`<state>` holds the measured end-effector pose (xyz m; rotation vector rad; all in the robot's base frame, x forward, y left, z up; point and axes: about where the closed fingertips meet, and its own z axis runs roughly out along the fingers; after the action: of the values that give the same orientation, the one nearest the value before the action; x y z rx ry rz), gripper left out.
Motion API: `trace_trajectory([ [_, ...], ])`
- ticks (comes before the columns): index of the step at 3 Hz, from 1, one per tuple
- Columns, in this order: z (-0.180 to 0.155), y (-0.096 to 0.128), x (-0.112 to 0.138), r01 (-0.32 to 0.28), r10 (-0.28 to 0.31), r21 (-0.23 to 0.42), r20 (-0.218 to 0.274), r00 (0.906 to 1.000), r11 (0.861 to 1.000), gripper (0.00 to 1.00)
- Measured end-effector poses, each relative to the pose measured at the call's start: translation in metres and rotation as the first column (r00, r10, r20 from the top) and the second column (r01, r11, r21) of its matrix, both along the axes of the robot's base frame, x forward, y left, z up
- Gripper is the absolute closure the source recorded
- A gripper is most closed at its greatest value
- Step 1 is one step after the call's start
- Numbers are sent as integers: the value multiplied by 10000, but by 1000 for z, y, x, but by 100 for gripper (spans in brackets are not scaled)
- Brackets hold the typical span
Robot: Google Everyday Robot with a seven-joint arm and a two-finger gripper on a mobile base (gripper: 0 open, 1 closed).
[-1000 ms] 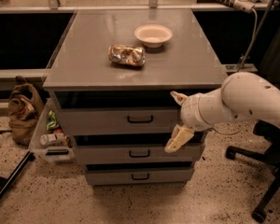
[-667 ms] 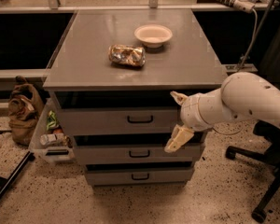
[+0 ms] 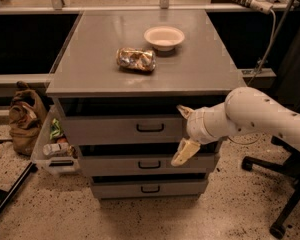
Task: Open top drawer
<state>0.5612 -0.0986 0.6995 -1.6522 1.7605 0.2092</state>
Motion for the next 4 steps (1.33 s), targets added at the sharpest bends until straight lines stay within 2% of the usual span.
trace_trajectory([
  [2,-22,18,23,-426,425,104,70,9991,9990,0],
  [3,-31,25,26,-708,706,-63,-298,9971,9975,0],
  [4,-40,31,23,-1293,1260,-230,-1107,9858,9913,0],
])
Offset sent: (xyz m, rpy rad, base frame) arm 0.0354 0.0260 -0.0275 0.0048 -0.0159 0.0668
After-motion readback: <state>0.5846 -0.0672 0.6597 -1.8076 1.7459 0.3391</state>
